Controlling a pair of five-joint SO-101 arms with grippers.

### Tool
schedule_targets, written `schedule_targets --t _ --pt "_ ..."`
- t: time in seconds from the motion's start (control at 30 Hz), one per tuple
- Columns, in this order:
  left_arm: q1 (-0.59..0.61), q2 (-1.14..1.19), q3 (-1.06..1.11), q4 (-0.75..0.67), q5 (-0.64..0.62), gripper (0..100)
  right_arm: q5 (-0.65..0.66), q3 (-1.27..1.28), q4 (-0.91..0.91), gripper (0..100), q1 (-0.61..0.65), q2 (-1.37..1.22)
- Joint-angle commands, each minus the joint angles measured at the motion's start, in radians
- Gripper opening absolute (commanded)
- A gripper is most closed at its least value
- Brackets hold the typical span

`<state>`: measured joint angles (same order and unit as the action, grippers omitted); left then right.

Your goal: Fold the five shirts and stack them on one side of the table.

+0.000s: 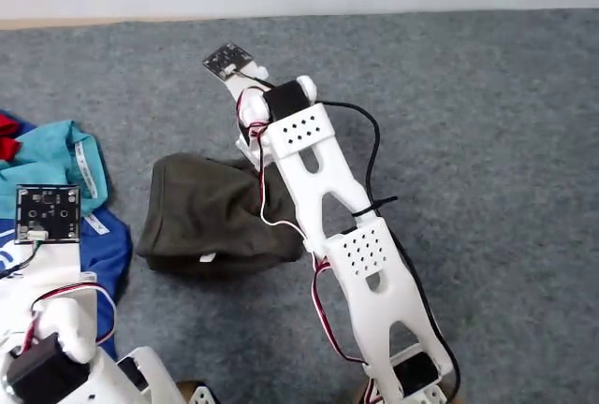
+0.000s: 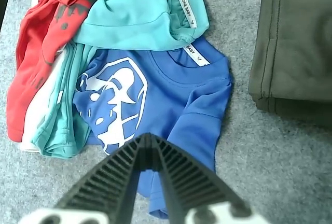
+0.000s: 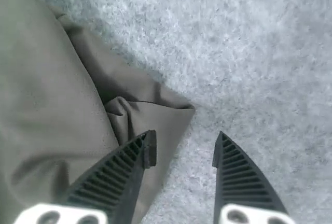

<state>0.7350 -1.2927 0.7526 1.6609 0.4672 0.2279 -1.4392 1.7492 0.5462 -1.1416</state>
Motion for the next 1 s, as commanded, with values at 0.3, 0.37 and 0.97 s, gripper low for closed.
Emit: schedule_targets --t 0.3,0.37,0.97 --pt "-0.002 -0.005 -0.005 -0.015 0.006 0 -0.080 -0.012 0.024 19.6 -0.001 -0.065" --pt "-0.002 -0.005 -0.005 -0.015 0.006 0 -0.080 -0.012 0.024 19.5 -0.005 -0.085" --pt "-0.002 -0.005 -0.005 -0.015 0.006 0 -0.046 -0.014 -0.079 19.3 -0.171 -0.127"
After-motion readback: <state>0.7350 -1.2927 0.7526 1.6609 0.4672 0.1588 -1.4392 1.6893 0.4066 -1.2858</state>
